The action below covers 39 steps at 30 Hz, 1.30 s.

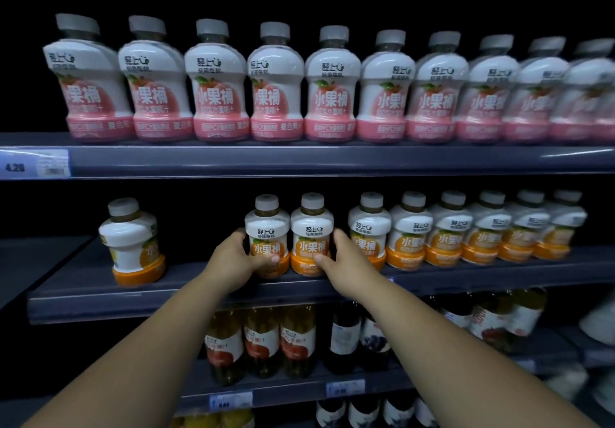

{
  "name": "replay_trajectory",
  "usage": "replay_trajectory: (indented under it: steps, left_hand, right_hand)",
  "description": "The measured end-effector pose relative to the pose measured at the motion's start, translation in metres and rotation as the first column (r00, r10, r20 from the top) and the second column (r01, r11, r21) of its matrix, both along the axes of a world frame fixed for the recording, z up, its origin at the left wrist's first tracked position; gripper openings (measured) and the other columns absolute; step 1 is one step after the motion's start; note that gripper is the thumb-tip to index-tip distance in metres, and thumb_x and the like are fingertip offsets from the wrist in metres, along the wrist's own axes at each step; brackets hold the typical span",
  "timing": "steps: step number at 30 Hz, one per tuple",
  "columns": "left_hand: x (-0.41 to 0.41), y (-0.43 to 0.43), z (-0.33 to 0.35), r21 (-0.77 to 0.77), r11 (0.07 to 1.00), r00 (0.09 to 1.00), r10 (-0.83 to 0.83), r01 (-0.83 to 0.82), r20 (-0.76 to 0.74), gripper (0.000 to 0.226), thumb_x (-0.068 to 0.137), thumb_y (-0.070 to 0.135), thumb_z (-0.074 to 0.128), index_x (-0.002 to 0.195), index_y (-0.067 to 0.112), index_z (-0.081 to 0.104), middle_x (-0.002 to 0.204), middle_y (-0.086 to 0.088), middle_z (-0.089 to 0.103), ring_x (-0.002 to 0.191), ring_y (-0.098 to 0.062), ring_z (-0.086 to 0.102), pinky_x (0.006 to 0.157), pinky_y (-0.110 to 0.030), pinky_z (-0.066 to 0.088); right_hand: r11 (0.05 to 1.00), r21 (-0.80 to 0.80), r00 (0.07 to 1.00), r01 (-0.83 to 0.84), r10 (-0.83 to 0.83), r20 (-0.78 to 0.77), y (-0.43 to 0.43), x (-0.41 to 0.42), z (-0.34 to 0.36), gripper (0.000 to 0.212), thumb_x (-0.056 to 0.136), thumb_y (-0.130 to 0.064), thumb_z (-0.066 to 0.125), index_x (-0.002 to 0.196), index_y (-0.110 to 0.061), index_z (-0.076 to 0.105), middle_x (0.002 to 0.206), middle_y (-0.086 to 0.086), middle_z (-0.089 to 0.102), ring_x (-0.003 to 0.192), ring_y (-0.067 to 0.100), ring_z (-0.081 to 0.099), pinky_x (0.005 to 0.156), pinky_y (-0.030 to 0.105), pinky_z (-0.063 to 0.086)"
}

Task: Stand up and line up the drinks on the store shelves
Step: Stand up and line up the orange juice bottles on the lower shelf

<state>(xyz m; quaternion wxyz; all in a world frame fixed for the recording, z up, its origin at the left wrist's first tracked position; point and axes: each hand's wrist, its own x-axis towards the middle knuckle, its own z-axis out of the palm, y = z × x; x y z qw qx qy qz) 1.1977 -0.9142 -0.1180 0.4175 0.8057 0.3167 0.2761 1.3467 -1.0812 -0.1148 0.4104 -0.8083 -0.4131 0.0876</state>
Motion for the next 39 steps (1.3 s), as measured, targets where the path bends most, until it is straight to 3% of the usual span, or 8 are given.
replay_trajectory:
  steps: [6, 13, 16, 21, 25, 32, 36, 39]
  left_hand:
    - [0.012, -0.009, 0.0, 0.009, 0.999, 0.999, -0.039, 0.039, -0.01, 0.067, 0.073, 0.027, 0.086, 0.13, 0.017, 0.053, 0.122, -0.002, 0.064, 0.11, -0.019, 0.06, 0.098, -0.039, 0.049]
    - [0.012, -0.029, 0.004, 0.022, 0.995, 0.995, -0.097, 0.098, -0.027, 0.076, 0.071, 0.031, 0.088, 0.135, 0.022, 0.048, 0.126, 0.002, 0.062, 0.113, -0.017, 0.059, 0.099, -0.038, 0.048]
    - [-0.007, -0.035, 0.006, 0.087, 0.991, 0.995, -0.099, 0.1, -0.011, 0.082, 0.071, 0.03, 0.088, 0.14, 0.025, 0.043, 0.132, 0.003, 0.059, 0.119, -0.015, 0.057, 0.099, -0.034, 0.046]
    - [-0.062, -0.03, 0.011, 0.137, 0.99, 0.999, 0.038, -0.039, 0.008, 0.093, 0.075, 0.035, 0.085, 0.151, 0.027, 0.033, 0.147, -0.002, 0.048, 0.132, -0.019, 0.048, 0.102, -0.034, 0.045]
    - [-0.118, -0.02, 0.01, 0.091, 0.982, 0.985, 0.158, -0.164, 0.067, 0.085, 0.077, 0.032, 0.084, 0.148, 0.022, 0.038, 0.143, -0.002, 0.05, 0.13, -0.016, 0.048, 0.095, -0.029, 0.045]
    - [-0.192, 0.015, 0.0, 0.045, 0.954, 0.948, 0.288, -0.296, 0.135, 0.074, 0.076, 0.03, 0.086, 0.138, 0.028, 0.045, 0.131, 0.005, 0.054, 0.12, -0.009, 0.053, 0.091, -0.022, 0.045]
    - [-0.208, 0.064, 0.005, 0.117, 0.938, 0.937, 0.305, -0.326, 0.168, 0.082, 0.075, 0.028, 0.086, 0.143, 0.023, 0.041, 0.131, 0.004, 0.05, 0.118, -0.012, 0.05, 0.095, -0.029, 0.044]
    - [-0.201, 0.108, 0.01, 0.078, 0.974, 0.969, 0.198, -0.211, 0.151, 0.092, 0.07, 0.031, 0.089, 0.145, 0.025, 0.036, 0.13, 0.005, 0.051, 0.117, -0.013, 0.054, 0.099, -0.036, 0.048]
  right_hand:
    - [0.99, 0.139, 0.995, -0.001, 0.015, -0.102, -0.03, -0.005, -0.013, 0.074, 0.095, -0.025, 0.067, 0.156, -0.029, 0.025, 0.153, -0.002, 0.043, 0.139, 0.016, 0.042, 0.115, 0.042, 0.037]
    - [0.98, 0.195, 0.999, 0.038, -0.031, -0.042, -0.055, -0.011, -0.017, 0.063, 0.088, -0.032, 0.074, 0.144, -0.038, 0.045, 0.138, -0.011, 0.05, 0.122, 0.004, 0.05, 0.105, 0.037, 0.048]
    - [0.983, 0.183, 1.0, -0.03, 0.029, 0.006, -0.049, -0.024, -0.011, 0.062, 0.088, -0.035, 0.074, 0.143, -0.037, 0.046, 0.139, -0.013, 0.048, 0.122, 0.006, 0.051, 0.103, 0.038, 0.049]
    - [0.965, 0.156, 0.977, -0.211, 0.207, 0.042, -0.014, -0.063, 0.001, 0.06, 0.088, -0.04, 0.072, 0.142, -0.04, 0.046, 0.14, -0.012, 0.049, 0.125, 0.01, 0.052, 0.102, 0.038, 0.05]
    - [0.927, 0.153, 0.939, -0.343, 0.343, 0.028, 0.025, -0.099, 0.009, 0.057, 0.091, -0.034, 0.072, 0.142, -0.035, 0.048, 0.132, -0.011, 0.05, 0.119, 0.007, 0.053, 0.095, 0.028, 0.05]
    - [0.892, 0.191, 0.906, -0.41, 0.423, -0.03, 0.101, -0.158, 0.004, 0.058, 0.087, -0.028, 0.077, 0.139, -0.029, 0.052, 0.133, -0.013, 0.053, 0.114, 0.001, 0.052, 0.077, 0.004, 0.039]
    - [0.901, 0.233, 0.922, -0.367, 0.386, -0.042, 0.148, -0.181, 0.002, 0.059, 0.084, -0.025, 0.08, 0.137, -0.027, 0.053, 0.13, -0.01, 0.055, 0.118, 0.007, 0.054, 0.091, 0.02, 0.045]
    - [0.935, 0.229, 0.957, -0.271, 0.287, -0.041, 0.183, -0.19, 0.003, 0.069, 0.079, -0.036, 0.082, 0.139, -0.031, 0.048, 0.132, -0.009, 0.055, 0.118, 0.009, 0.054, 0.099, 0.031, 0.048]
